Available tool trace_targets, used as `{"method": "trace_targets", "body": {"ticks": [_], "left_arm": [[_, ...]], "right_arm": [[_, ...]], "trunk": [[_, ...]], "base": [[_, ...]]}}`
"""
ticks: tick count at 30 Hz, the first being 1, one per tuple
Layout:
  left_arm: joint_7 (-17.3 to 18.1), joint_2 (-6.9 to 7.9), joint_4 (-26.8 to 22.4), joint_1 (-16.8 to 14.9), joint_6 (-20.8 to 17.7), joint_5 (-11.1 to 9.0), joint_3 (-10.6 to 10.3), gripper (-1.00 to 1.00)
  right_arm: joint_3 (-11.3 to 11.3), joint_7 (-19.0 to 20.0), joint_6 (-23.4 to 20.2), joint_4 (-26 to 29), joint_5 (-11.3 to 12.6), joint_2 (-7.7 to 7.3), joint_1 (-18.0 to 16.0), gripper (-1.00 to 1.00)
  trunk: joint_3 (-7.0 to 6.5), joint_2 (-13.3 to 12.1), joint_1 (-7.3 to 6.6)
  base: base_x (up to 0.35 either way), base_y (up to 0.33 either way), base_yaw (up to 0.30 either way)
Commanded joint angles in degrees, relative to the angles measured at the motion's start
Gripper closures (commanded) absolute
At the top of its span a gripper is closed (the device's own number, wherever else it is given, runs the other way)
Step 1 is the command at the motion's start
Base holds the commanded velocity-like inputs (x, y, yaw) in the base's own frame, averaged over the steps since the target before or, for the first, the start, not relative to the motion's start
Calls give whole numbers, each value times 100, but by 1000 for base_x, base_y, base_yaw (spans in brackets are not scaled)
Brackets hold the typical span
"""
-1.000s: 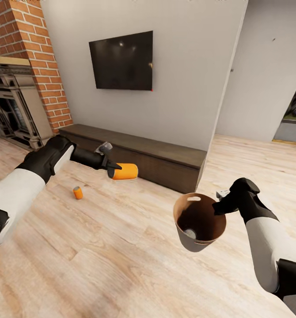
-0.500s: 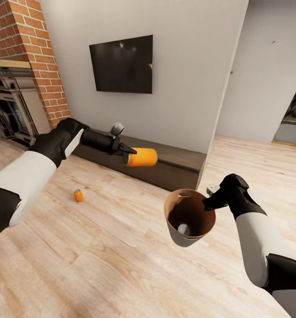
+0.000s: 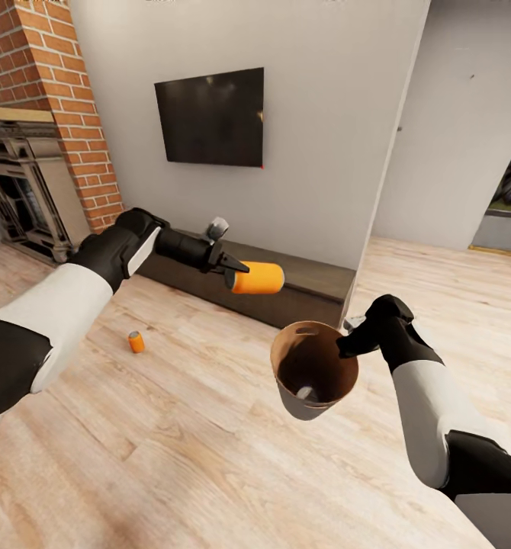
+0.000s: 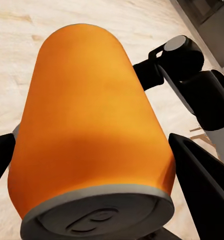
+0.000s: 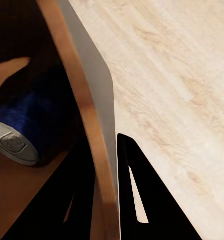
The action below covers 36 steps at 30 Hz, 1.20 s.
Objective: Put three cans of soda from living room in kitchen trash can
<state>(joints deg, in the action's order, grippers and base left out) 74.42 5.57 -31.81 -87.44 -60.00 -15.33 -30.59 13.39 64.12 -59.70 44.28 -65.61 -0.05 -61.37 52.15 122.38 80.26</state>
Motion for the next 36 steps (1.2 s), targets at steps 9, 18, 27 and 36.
{"method": "trace_targets", "body": {"ticks": [9, 18, 27, 36], "left_arm": [[-307, -114, -31, 390, 0, -35, -179, 100], [-387, -151, -58, 719, 0, -42, -199, 100], [-393, -219, -61, 829, 0, -30, -310, 100], [-393, -473, -43, 847, 0, -22, -684, 100]], "right_arm": [[16, -425, -30, -362, 48, 383, -7, 100], [23, -772, -30, -673, 47, 623, -7, 100], [10, -1156, -30, -692, 324, 703, -7, 100], [6, -1190, -30, -687, 360, 694, -7, 100]], "trunk": [[-145, -322, -177], [-145, -322, -177], [-145, -322, -177], [-145, -322, -177]], "base": [[0, 0, 0], [0, 0, 0], [0, 0, 0], [0, 0, 0]]}}
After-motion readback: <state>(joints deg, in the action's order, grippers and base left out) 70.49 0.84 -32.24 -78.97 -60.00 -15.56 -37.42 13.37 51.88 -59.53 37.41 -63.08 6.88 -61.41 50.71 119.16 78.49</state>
